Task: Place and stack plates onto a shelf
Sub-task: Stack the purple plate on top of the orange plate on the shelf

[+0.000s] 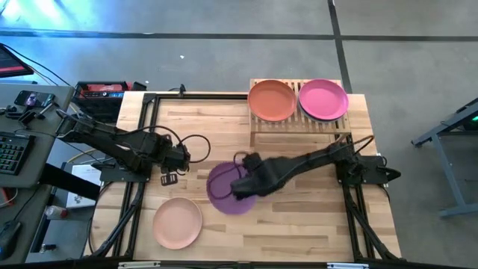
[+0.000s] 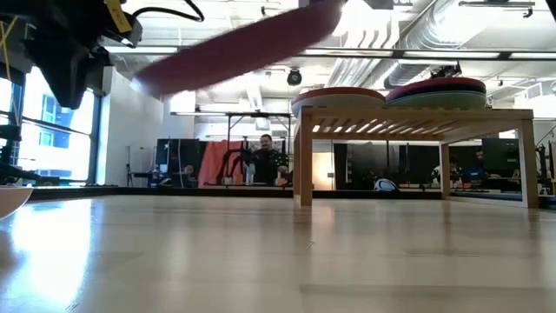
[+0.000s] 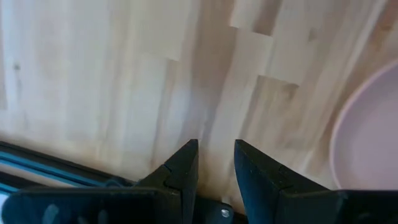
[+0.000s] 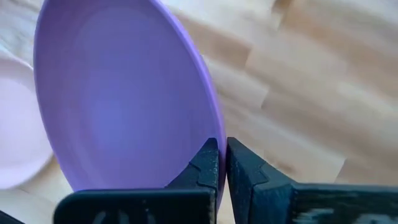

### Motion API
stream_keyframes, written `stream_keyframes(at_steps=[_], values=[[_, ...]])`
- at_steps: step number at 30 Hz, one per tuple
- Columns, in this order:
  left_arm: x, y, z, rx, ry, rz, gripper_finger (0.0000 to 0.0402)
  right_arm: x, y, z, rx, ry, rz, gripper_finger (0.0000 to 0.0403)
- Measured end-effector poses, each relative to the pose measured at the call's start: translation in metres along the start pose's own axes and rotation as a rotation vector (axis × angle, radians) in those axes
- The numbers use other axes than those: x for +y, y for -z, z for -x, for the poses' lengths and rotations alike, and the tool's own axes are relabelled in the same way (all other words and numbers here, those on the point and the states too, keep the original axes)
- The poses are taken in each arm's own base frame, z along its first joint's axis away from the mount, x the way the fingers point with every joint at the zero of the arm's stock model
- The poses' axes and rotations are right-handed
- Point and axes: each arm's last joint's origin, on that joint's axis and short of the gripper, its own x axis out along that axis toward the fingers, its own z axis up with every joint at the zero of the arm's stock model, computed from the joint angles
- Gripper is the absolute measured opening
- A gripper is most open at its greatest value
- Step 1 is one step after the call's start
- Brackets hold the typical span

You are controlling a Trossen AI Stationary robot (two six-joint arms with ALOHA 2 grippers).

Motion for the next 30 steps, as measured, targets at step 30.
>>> stream_keyframes(at_steps=[30], values=[[0.051, -0.03, -0.008, -0.118, -0.017, 0.142, 0.0092, -0.26, -0.233, 0.11, -0.297, -0.002, 0.055, 0.0]])
